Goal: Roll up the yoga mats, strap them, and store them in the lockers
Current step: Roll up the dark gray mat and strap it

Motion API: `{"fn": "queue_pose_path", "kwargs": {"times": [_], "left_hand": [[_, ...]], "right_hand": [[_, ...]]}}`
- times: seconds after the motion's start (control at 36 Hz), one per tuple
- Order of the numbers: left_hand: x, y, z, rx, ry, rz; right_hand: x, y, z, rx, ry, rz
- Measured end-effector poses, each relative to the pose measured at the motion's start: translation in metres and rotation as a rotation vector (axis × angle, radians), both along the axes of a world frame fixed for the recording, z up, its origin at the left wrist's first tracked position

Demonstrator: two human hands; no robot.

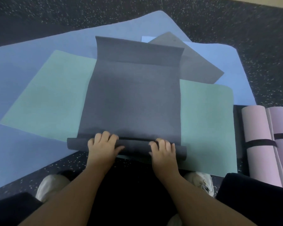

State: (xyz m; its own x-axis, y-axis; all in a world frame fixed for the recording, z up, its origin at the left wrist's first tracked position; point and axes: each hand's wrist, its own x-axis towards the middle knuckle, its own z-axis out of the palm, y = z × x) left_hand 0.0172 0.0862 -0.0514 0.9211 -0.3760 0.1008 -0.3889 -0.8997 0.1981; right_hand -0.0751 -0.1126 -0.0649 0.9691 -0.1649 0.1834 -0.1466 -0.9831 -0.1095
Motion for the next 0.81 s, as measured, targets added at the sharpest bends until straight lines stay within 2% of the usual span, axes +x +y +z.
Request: {"fn": "queue_pose_path", "kwargs": {"times": [0.14, 0.47, 0.64, 0.81], "left_hand": [[-0.012, 0.016, -0.010, 0.031, 0.114, -0.085], [-0.020, 0.027, -0.024, 0.079, 0.083, -0.069], [-0.014, 0.032, -0.021, 0.094, 0.075, -0.134], [-0.016, 0.034, -0.019, 0.036, 0.036, -0.078]], "right_hand": [[-0.006, 0.007, -0.003, -0.017, 0.100, -0.033], [-0.010, 0.010, -0.004, 0.002, 0.252, -0.028], [-0.009, 0.007, -0.003, 0.022, 0.244, -0.028], [-0.012, 0.005, -0.005, 0.005, 0.174, -0.009]]}}
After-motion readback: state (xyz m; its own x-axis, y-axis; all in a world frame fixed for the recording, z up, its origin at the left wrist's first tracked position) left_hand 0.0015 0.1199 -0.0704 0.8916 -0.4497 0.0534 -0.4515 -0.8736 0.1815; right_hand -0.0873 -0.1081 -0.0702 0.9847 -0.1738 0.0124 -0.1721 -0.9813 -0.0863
